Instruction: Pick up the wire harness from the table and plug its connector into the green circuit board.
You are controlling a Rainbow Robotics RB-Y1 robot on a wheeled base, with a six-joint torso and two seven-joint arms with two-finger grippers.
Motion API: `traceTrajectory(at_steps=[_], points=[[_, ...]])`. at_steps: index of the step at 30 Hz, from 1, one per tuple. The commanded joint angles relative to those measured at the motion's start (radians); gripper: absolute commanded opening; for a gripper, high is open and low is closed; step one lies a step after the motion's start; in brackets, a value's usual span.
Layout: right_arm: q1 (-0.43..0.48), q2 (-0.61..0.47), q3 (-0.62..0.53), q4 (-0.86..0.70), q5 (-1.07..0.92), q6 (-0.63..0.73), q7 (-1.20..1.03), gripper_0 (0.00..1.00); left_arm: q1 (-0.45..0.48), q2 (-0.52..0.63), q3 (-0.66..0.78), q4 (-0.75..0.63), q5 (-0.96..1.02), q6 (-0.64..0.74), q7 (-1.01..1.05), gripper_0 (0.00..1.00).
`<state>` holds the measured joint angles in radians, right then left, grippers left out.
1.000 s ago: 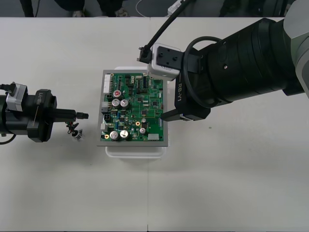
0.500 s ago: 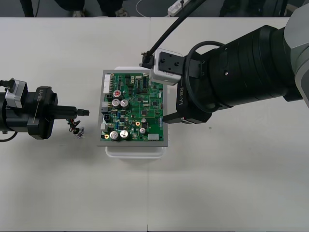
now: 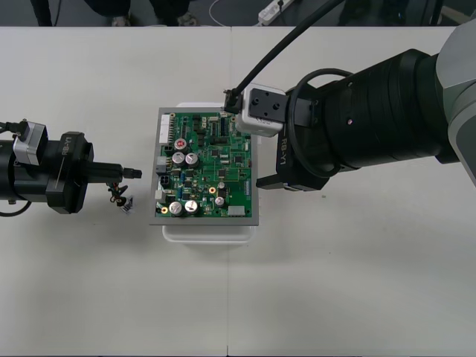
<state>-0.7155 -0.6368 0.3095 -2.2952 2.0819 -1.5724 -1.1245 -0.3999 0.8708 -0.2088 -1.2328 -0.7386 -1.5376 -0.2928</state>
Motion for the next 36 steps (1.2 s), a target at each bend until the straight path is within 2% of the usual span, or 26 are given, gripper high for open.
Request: traceTrajectory(at_steps=[1, 13, 36], points=[[0.022, 0.019, 0.013, -0.049, 0.023, 0.002, 0.035, 0.94, -0.047, -0.007, -0.012, -0.005, 0.018, -0.033, -0.049, 0.0], [0.027, 0.022, 0.013, -0.064, 0.004, 0.002, 0.051, 0.94, -0.086, -0.007, -0.049, 0.049, 0.025, -0.033, -0.052, 0.0], [0.056, 0.048, 0.016, -0.064, 0.032, 0.002, 0.057, 0.94, -0.103, -0.032, -0.05, 0.044, 0.028, -0.033, -0.054, 0.0]])
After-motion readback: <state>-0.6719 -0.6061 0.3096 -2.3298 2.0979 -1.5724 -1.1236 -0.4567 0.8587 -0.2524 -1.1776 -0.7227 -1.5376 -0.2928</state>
